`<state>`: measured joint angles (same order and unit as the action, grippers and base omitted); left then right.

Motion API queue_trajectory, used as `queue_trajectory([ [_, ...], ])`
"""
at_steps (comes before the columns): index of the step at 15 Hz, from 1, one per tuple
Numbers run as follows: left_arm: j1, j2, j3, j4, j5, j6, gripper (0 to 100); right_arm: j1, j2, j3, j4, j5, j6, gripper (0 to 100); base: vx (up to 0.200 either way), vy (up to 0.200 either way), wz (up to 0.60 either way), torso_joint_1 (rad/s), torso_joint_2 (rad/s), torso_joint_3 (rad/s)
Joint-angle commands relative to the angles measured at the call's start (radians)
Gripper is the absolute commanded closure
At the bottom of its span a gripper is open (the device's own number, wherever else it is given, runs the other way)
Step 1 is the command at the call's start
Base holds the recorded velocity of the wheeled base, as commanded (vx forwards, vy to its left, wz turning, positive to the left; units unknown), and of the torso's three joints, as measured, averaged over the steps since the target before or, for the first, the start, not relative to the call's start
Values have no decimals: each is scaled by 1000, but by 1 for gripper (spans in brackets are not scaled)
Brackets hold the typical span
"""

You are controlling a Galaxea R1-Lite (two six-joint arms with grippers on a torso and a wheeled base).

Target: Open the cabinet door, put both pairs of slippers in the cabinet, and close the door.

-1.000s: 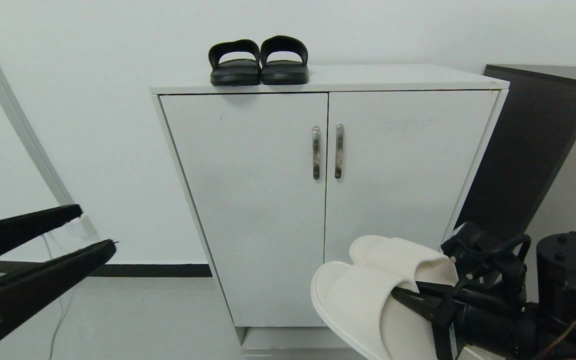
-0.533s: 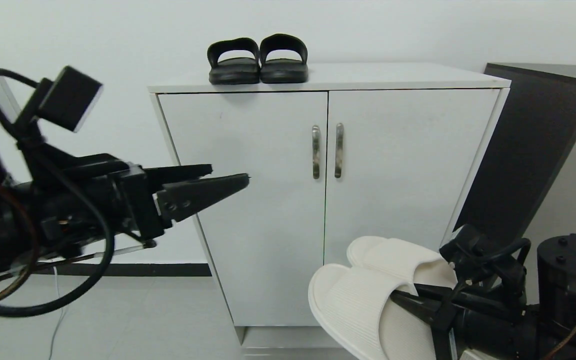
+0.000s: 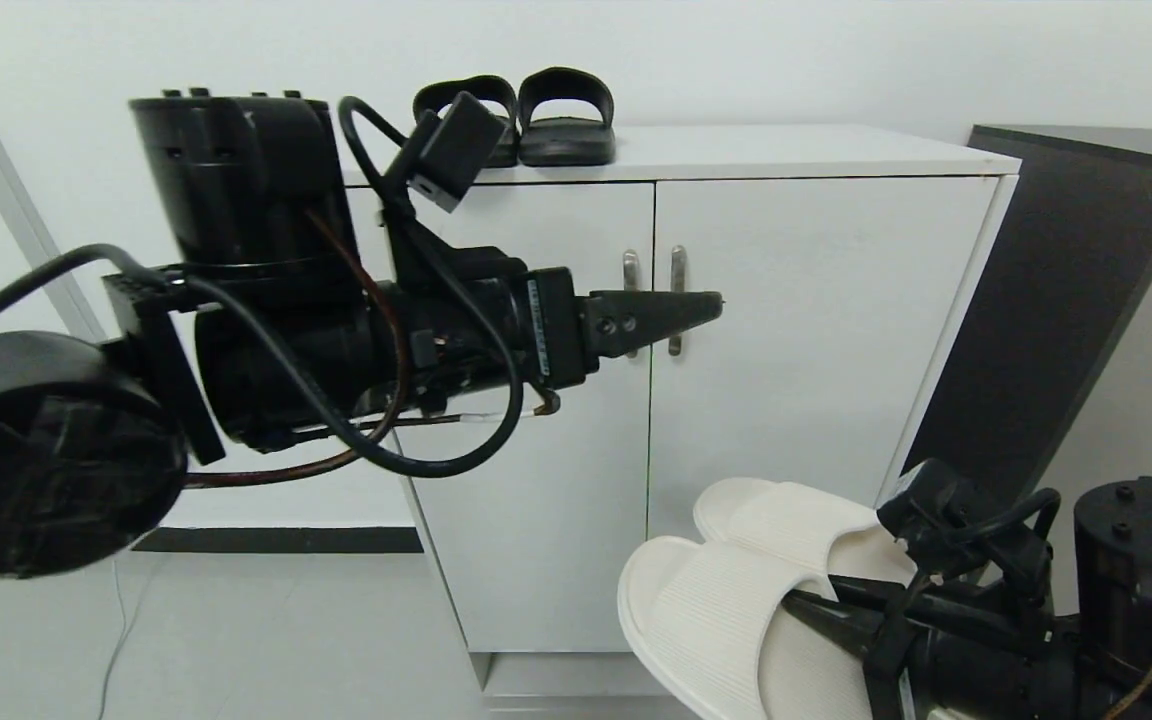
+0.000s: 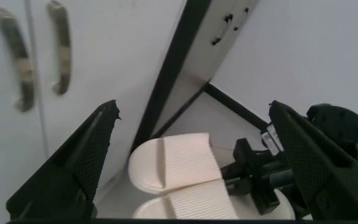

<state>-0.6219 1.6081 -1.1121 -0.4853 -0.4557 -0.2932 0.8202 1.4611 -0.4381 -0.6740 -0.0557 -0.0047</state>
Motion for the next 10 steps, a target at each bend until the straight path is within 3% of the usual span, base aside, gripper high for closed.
queue_trajectory([
  [1,-15,104,-63,2,-3,-9,0,-1,2,1,-1,1,0,100,0,0,0,0,0,0],
  [4,-15,174,-112,1,0,-9,0,-3,1,-1,-1,1,2,100,0,0,0,0,0,0],
  [8,-16,246,-216,14,88,-14,0,-3,2,1,-1,1,0,100,0,0,0,0,0,0],
  [10,-18,248,-268,73,111,-17,0,-3,5,1,1,1,0,100,0,0,0,0,0,0],
])
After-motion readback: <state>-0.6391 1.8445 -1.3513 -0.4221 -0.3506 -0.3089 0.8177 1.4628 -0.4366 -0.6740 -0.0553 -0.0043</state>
